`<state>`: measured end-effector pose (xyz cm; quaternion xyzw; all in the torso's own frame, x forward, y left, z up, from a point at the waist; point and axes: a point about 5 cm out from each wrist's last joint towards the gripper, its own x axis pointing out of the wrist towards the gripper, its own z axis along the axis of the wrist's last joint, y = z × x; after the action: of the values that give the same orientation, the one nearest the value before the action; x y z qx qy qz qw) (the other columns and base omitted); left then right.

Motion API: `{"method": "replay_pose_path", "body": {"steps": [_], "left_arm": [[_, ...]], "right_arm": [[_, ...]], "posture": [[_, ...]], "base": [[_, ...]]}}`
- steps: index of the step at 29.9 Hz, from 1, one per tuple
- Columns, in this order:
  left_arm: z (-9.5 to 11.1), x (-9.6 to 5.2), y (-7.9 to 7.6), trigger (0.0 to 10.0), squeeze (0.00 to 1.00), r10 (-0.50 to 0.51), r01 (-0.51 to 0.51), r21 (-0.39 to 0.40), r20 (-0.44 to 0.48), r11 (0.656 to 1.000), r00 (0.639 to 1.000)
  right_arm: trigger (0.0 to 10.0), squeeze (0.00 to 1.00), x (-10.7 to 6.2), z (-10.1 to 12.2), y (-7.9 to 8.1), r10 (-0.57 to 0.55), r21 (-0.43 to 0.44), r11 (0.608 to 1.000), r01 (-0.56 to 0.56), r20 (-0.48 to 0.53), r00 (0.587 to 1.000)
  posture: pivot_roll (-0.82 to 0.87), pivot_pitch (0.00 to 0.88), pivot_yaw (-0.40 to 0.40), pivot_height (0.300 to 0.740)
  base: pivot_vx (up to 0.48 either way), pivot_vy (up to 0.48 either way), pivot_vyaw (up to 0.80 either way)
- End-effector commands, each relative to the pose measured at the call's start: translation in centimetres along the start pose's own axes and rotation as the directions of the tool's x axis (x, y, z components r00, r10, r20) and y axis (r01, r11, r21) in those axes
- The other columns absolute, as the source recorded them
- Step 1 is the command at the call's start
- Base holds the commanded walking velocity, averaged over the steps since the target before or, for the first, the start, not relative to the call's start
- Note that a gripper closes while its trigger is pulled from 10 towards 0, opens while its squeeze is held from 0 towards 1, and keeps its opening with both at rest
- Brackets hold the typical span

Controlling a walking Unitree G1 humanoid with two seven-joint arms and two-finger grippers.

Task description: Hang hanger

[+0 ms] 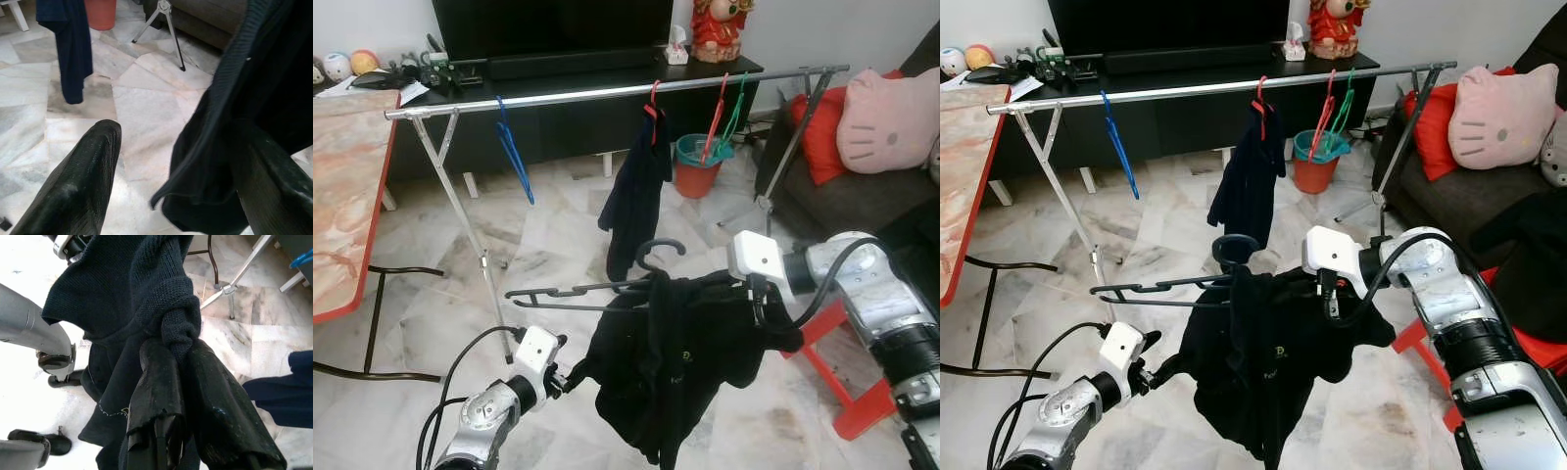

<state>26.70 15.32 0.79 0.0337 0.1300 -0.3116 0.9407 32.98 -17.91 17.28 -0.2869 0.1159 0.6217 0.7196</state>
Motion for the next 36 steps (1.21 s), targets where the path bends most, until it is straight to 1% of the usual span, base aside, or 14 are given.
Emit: {"method": "replay_pose_path", "body": {"steps": [1,6,7,8,10,11,18,26,36], "left_arm": [[0.0,0.2,-0.2,10.0,0.00,-0.024,0.024,-0.002,-0.007,1.000,1.000],[-0.1,0.5,-0.4,10.0,0.00,-0.047,0.047,-0.016,-0.014,0.999,0.999],[0.0,0.7,-0.6,9.0,0.00,-0.055,0.055,-0.022,-0.011,0.998,0.998],[0.1,0.8,-0.7,9.0,0.00,-0.057,0.057,-0.023,-0.010,0.998,0.998],[0.2,0.9,-0.7,1.5,0.00,-0.050,0.049,-0.022,-0.005,0.999,0.999],[0.2,0.9,-0.7,0.0,0.00,-0.047,0.047,-0.023,-0.004,0.999,0.999],[0.1,0.9,-0.7,0.0,0.00,-0.044,0.044,-0.025,-0.003,0.999,0.999],[-0.3,0.4,-0.6,0.0,0.00,-0.047,0.046,-0.025,-0.020,0.999,0.999],[-0.4,0.5,-0.8,0.0,0.00,-0.061,0.060,-0.028,-0.020,0.998,0.998]], "right_arm": [[0.0,0.00,-0.2,1.4,-0.7,-0.008,-0.058,0.998,0.009,0.025,1.000],[0.0,0.00,0.4,2.3,-1.1,-0.017,-0.068,0.997,0.022,0.064,0.998],[0.0,0.00,0.6,2.5,-1.1,-0.012,-0.072,0.997,0.017,0.069,0.998],[0.0,0.00,0.7,2.5,-1.2,-0.011,-0.073,0.997,0.016,0.069,0.998],[0.0,0.00,0.8,2.5,-1.2,-0.009,-0.074,0.997,0.015,0.069,0.998],[0.0,0.00,0.9,2.5,-1.2,-0.010,-0.075,0.997,0.015,0.069,0.998],[0.0,0.00,0.9,2.1,-1.2,-0.012,-0.064,0.998,0.016,0.060,0.998],[0.0,0.00,0.7,1.4,-0.9,-0.006,-0.050,0.999,0.008,0.041,0.999],[0.0,0.00,0.7,1.4,-0.9,-0.009,-0.050,0.999,0.011,0.037,0.999]], "posture": [[-0.03,0.000,-0.049,0.740],[-0.04,0.000,-0.045,0.740],[-0.04,0.000,-0.045,0.740],[-0.04,0.000,-0.045,0.740],[-0.04,0.000,-0.045,0.740],[-0.04,0.000,-0.045,0.740],[-0.03,0.000,-0.052,0.740],[-0.03,0.000,-0.053,0.740],[-0.03,0.000,-0.052,0.740]], "base": [[0.000,0.000,0.00],[0.000,0.000,0.00],[0.000,0.000,0.00],[0.000,0.000,0.00],[0.000,0.000,0.00],[0.000,0.000,0.00],[0.000,0.000,0.00],[0.000,0.000,0.00],[0.000,0.000,0.00]]}}
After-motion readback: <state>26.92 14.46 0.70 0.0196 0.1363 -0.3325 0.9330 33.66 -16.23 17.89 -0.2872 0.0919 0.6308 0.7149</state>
